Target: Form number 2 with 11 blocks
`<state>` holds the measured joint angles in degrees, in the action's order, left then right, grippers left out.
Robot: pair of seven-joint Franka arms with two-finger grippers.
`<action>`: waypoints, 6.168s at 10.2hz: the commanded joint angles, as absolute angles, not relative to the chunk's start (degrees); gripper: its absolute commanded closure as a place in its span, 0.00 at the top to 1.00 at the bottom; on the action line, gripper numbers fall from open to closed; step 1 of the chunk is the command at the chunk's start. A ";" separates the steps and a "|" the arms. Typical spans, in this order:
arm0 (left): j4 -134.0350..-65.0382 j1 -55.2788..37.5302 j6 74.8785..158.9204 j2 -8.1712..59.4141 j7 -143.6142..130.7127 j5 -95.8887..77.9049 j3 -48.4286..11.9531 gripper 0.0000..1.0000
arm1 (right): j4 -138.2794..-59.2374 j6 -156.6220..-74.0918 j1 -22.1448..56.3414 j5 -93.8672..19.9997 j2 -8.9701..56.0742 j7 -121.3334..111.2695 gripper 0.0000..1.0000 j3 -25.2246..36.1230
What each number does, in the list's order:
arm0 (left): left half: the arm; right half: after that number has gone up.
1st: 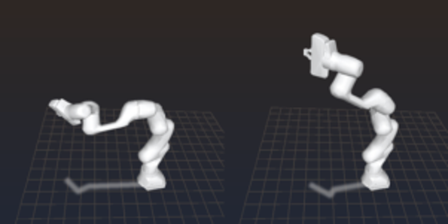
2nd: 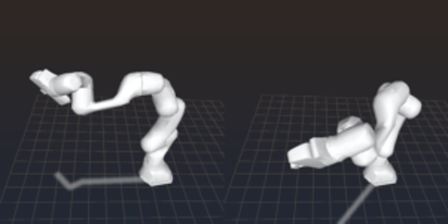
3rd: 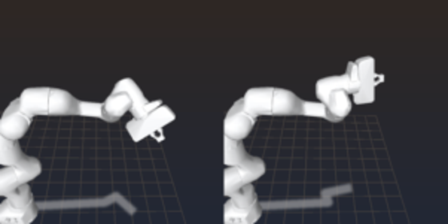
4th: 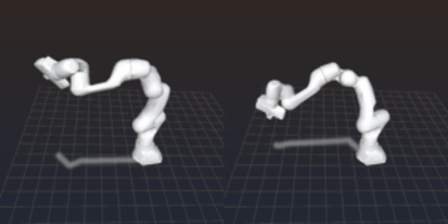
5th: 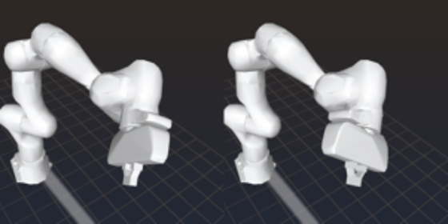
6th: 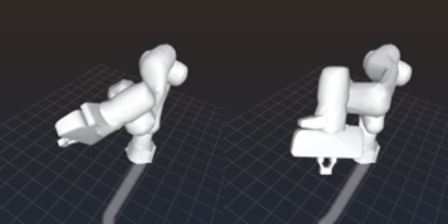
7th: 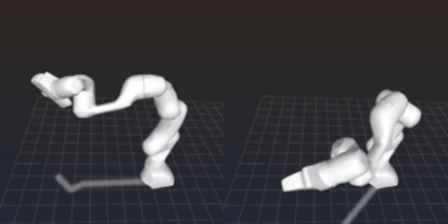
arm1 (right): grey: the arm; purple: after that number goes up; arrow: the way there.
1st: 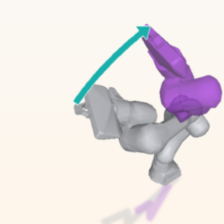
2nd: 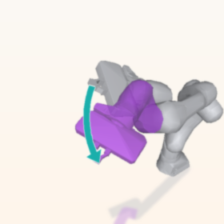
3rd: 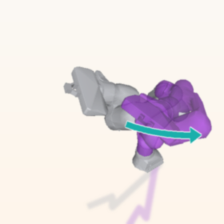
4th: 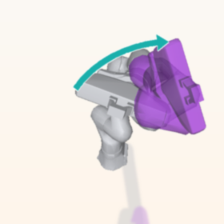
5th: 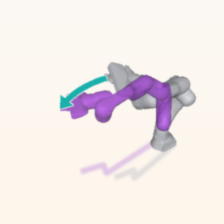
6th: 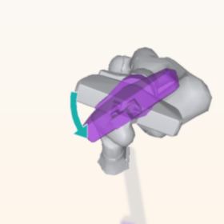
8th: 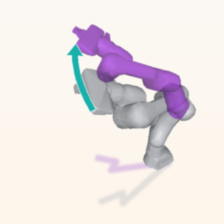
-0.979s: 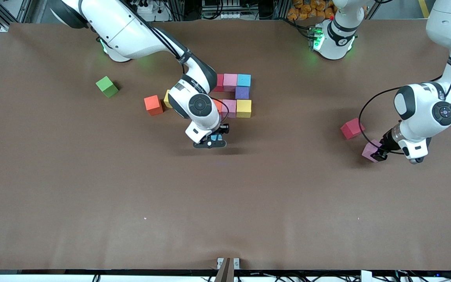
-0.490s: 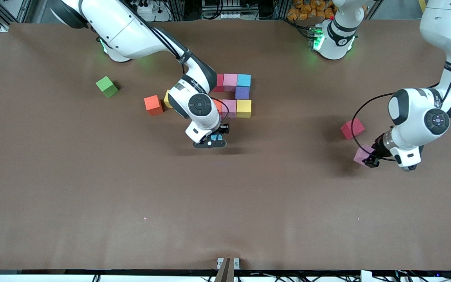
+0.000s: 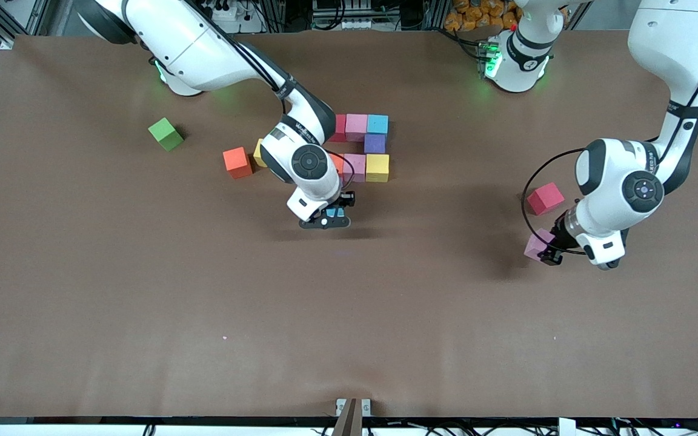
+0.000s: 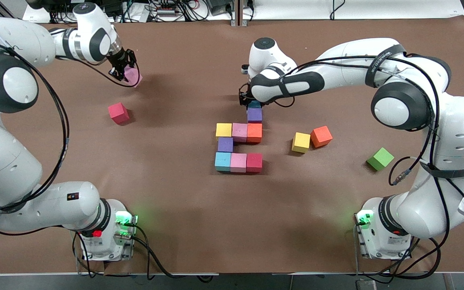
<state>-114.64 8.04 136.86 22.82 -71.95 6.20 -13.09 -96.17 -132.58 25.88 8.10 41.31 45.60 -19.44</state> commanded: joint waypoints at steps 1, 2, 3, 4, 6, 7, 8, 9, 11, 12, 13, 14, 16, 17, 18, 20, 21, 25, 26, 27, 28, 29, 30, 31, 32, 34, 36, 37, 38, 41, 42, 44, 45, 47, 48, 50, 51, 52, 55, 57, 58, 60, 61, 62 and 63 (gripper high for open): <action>-108.56 5.90 130.36 25.48 -77.23 7.38 -12.74 0.10 | -97.21 -133.77 26.10 7.82 41.31 46.49 0.66 -19.42; -107.68 4.76 129.38 25.66 -79.69 7.38 -12.74 0.10 | -97.21 -133.77 26.10 7.82 41.31 46.49 0.70 -19.42; -107.49 4.14 129.20 25.58 -81.89 7.38 -12.74 0.10 | -97.21 -133.68 26.10 7.82 41.31 46.58 0.71 -19.42; -107.32 3.26 129.20 25.58 -83.92 7.38 -12.74 0.10 | -97.21 -133.68 25.93 7.82 41.22 46.58 0.71 -19.42; -106.61 0.37 129.20 26.19 -89.01 7.38 -12.74 0.10 | -97.21 -133.59 25.75 7.82 41.05 46.58 0.73 -19.60; -106.35 -1.30 129.20 26.28 -91.38 7.30 -12.83 0.10 | -97.21 -133.59 25.66 7.74 40.87 46.58 0.73 -19.86; -106.17 -2.71 129.20 26.28 -93.15 6.86 -12.83 0.10 | -97.12 -133.59 25.66 7.73 40.78 46.58 0.73 -19.95; -105.21 -4.12 129.20 26.37 -95.08 6.68 -12.75 0.10 | -96.95 -133.59 25.66 7.47 40.61 46.50 0.73 -19.95; -104.07 -6.14 129.20 26.72 -97.64 6.59 -12.83 0.10 | -96.94 -133.59 25.75 6.59 39.64 46.23 0.87 -19.95; -103.63 -6.94 129.20 26.81 -98.78 6.59 -12.83 0.10 | -96.94 -133.51 25.66 6.59 38.59 45.80 1.00 -19.95; -102.67 -7.29 129.20 26.98 -100.01 6.59 -12.83 0.10 | -96.86 -132.81 25.58 6.59 37.63 45.09 1.00 -19.95; -102.13 -7.99 129.20 27.33 -100.80 6.50 -12.83 0.10 | -96.86 -131.58 25.32 6.85 36.66 42.83 1.00 -19.95; -99.77 -9.48 129.20 29.34 -103.26 6.50 -12.83 0.10 | -96.86 -127.47 22.95 6.86 33.94 37.99 1.00 -19.95; -98.36 -10.62 129.20 30.57 -105.19 6.42 -12.83 0.10 | -97.03 -123.18 21.63 6.86 31.58 33.79 1.00 -19.95; -98.18 -11.68 129.03 30.85 -107.29 6.42 -13.09 0.10 | -97.47 -118.61 20.14 6.77 29.73 27.40 1.00 -19.86; -96.95 -14.49 128.85 32.42 -108.63 2.75 -13.10 0.10 | -103.85 -118.47 17.59 7.12 25.25 22.60 1.00 -19.95; -95.03 -15.98 128.76 34.26 -110.29 1.77 -13.10 0.10 | -107.54 -118.65 15.93 7.12 22.09 18.67 1.00 -19.95; -92.72 -23.45 127.71 37.61 -116.89 1.58 -13.09 0.10 | -128.00 -127.48 6.87 6.94 9.87 5.39 1.00 -20.30; -92.64 -25.90 127.71 38.49 -118.20 1.58 -13.01 0.10 | -131.45 -129.18 6.07 6.94 8.80 3.80 1.00 -20.39; -91.33 -27.15 127.71 39.54 -119.52 1.50 -13.09 0.10 | -133.83 -129.29 5.11 6.51 7.75 4.30 1.00 -20.39; -90.45 -27.42 127.71 40.33 -121.18 1.49 -13.10 0.10 | -135.34 -129.29 3.62 5.98 7.47 4.48 1.00 -20.56; -89.48 -28.12 127.71 40.86 -122.25 1.15 -13.10 0.10 | -137.09 -130.07 3.34 5.98 7.82 4.48 1.00 -20.48; -88.86 -28.73 127.71 41.57 -122.43 0.45 -13.10 0.10 | -139.11 -130.69 2.73 5.89 8.17 4.66 1.00 -20.48; -87.64 -29.52 127.71 42.44 -122.52 0.27 -13.10 0.10 | -140.17 -130.61 2.12 3.37 8.43 4.75 1.00 -20.57; -86.50 -29.53 127.71 43.58 -123.56 0.26 -13.10 0.10 | -140.88 -130.69 2.28 0.21 9.22 4.57 1.00 -20.65; -85.26 -31.45 127.71 45.26 -125.15 0.35 -13.01 0.10 | -140.63 -130.00 2.29 -2.02 9.67 4.66 1.00 -22.75; -84.82 -32.34 127.71 45.70 -126.82 0.26 -13.01 0.10 | -138.10 -125.98 2.02 -1.93 8.97 3.78 1.00 -23.38; -83.77 -32.78 127.71 46.40 -127.52 0.26 -13.01 0.10 | -137.73 -124.90 2.02 -2.02 8.96 3.69 1.00 -23.38; -83.50 -33.31 127.71 46.67 -127.96 0.26 -12.92 0.10 | -138.16 -125.41 2.02 -1.93 9.23 3.69 1.00 -23.47; -82.71 -34.01 127.71 47.20 -128.67 0.26 -13.01 0.10 | -140.27 -130.68 2.37 -1.76 11.06 3.60 1.00 -24.35; -82.44 -34.01 127.71 47.28 -128.67 0.26 -12.92 0.10 | -140.36 -131.22 2.46 -1.24 11.77 3.52 1.00 -24.35; -82.00 -34.10 127.71 47.63 -128.93 0.18 -12.92 0.10 | -140.36 -131.31 2.55 -1.05 12.56 3.52 1.00 -24.35; -81.74 -34.19 127.71 47.90 -129.72 0.26 -12.92 0.10 | -140.45 -131.57 2.64 -1.14 12.92 3.52 1.00 -24.35; -81.39 -34.36 127.71 48.43 -129.99 0.26 -12.92 0.10 | -140.45 -131.92 2.37 -0.44 13.79 3.52 1.00 -24.35; -81.39 -34.37 127.71 48.60 -130.60 0.26 -12.92 0.10 | -140.45 -132.18 2.29 -0.18 14.23 3.52 0.98 -24.35; -81.39 -35.15 127.71 48.78 -131.83 0.26 -12.75 0.10 | -140.36 -132.19 2.11 -0.18 14.85 4.13 0.97 -24.35; -81.39 -35.33 127.71 48.78 -132.88 0.35 -12.66 0.10 | -140.36 -132.62 2.11 -0.18 15.29 4.30 0.97 -24.35; -81.39 -36.20 127.71 48.78 -133.59 0.44 -12.57 0.12 | -140.36 -132.54 2.02 -0.18 15.29 4.31 0.95 -24.26; -81.74 -36.91 127.71 48.87 -133.77 1.14 -12.48 0.98 | -140.36 -132.19 1.93 0.00 14.42 3.61 0.61 -24.35; -81.83 -36.65 127.53 48.52 -133.77 1.14 -12.39 1.00 | -140.10 -132.10 1.06 2.97 14.07 3.43 0.28 -24.35; -81.83 -36.48 126.14 48.25 -133.77 1.14 -12.39 1.00 | -139.66 -131.06 0.18 3.42 12.41 2.47 0.28 -24.43; -81.74 -35.95 121.84 46.59 -133.77 1.23 -12.39 1.00 | -135.47 -125.19 -3.14 3.43 8.98 -6.72 0.28 -24.52; -81.74 -35.08 119.90 45.19 -133.68 1.93 -12.39 1.00 | -131.52 -120.37 -3.51 3.43 8.53 -9.03 0.28 -24.52; -81.83 -34.20 118.93 43.78 -133.59 2.28 -12.48 1.00 | -127.22 -116.06 -3.34 3.43 8.61 -9.75 0.28 -24.52; -81.83 -33.93 117.35 42.29 -133.59 2.29 -12.39 1.00 | -123.26 -113.06 -2.21 3.95 8.87 -11.15 0.28 -24.52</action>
<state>-80.99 -34.55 120.45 45.71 -132.75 1.62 -12.54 -128.51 -117.85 -2.74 3.36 9.06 -9.31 -23.57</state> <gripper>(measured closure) 0.000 0.383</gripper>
